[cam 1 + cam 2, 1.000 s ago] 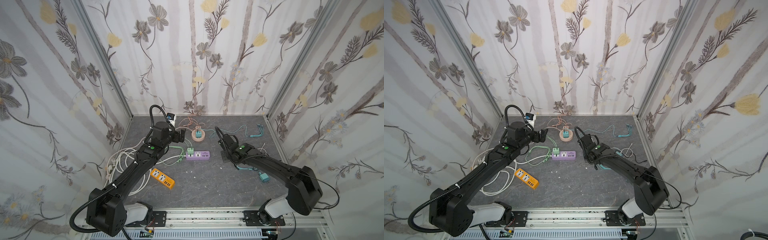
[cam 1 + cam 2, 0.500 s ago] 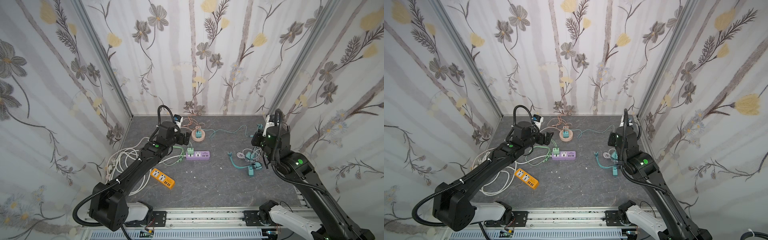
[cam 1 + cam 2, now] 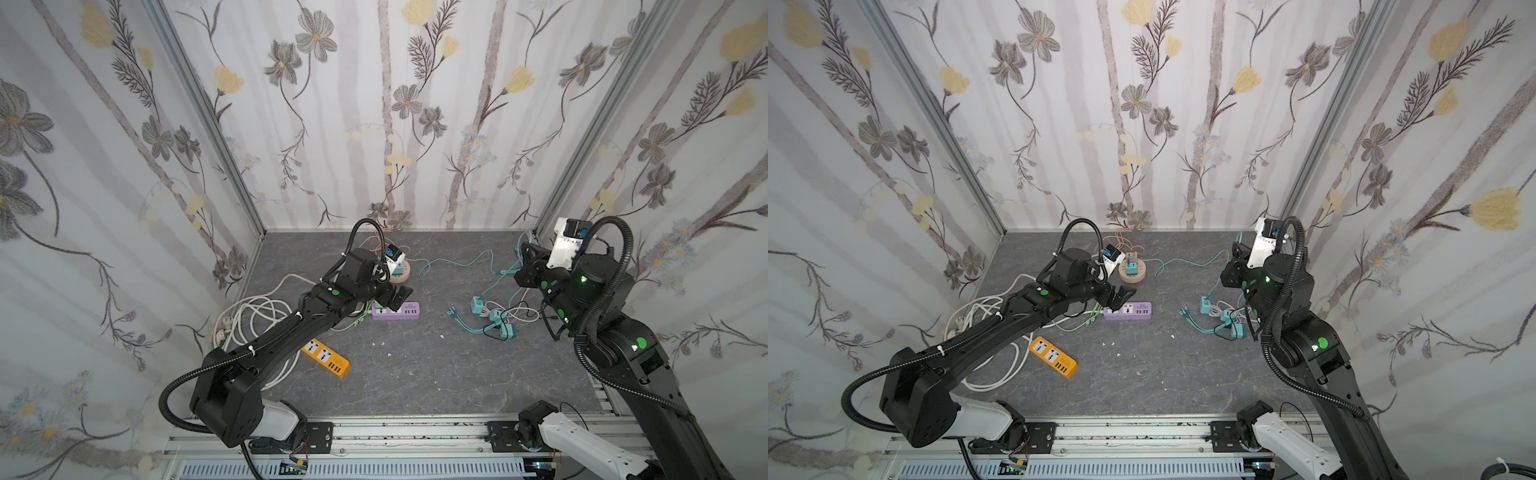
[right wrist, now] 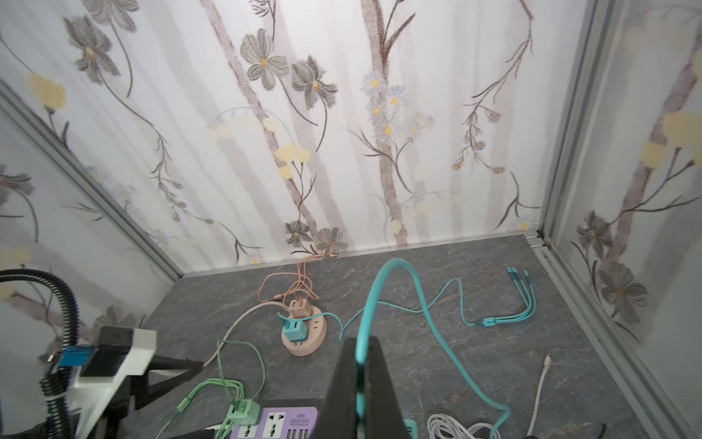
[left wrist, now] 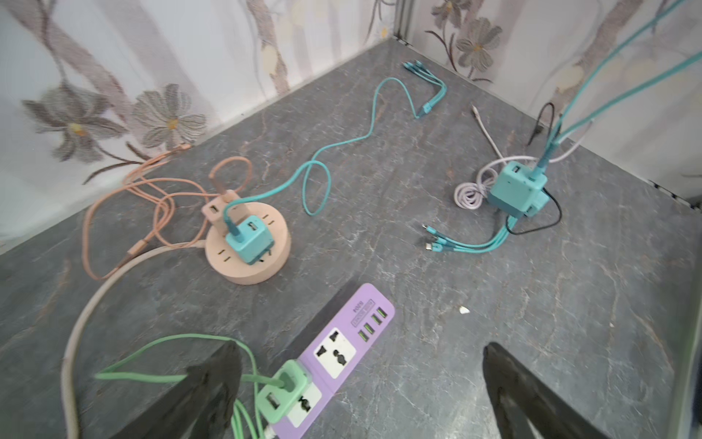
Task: Insert the plug
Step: 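Grasp the teal charger with the left gripper while the right gripper holds the cable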
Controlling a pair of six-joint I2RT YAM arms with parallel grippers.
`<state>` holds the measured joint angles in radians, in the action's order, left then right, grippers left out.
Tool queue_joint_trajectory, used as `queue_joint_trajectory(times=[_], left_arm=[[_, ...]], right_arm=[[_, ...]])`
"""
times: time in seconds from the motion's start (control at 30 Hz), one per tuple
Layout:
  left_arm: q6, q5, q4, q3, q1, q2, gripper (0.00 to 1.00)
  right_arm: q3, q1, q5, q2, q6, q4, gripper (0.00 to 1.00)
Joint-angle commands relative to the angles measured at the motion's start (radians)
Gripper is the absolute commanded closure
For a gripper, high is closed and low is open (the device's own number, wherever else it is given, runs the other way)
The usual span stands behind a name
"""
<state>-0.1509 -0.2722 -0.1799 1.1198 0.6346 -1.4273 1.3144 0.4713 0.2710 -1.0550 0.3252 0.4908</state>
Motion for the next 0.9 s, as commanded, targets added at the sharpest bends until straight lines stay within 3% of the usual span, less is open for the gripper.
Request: queue_joint_trajectory(times=[0.0, 0.3, 0.43, 0.5, 0.73, 0.87], left_arm=[[-0.029, -0.054, 0.008, 0.004, 0.016, -0.014, 0.0], [-0.046, -0.071, -0.012, -0.007, 0.017, 0.0, 0.0], [-0.045, -0.083, -0.025, -0.012, 0.018, -0.001, 0.0], [-0.043, -0.093, -0.033, -0.012, 0.018, -0.004, 0.0], [-0.062, -0.084, -0.082, 0.006, 0.039, -0.049, 0.0], [-0.088, -0.073, -0.126, 0.039, 0.074, -0.102, 0.0]], right_arm=[[-0.017, 0.01, -0.193, -0.023, 0.06, -0.058, 1.0], [-0.014, 0.074, -0.321, -0.069, 0.123, -0.077, 1.0], [-0.107, 0.074, -0.371, -0.039, 0.209, -0.171, 1.0], [-0.157, 0.07, -0.332, -0.021, 0.232, -0.177, 1.0], [-0.409, -0.123, -0.277, 0.052, 0.395, -0.162, 1.0], [-0.51, -0.232, -0.291, 0.038, 0.423, -0.155, 1.0]])
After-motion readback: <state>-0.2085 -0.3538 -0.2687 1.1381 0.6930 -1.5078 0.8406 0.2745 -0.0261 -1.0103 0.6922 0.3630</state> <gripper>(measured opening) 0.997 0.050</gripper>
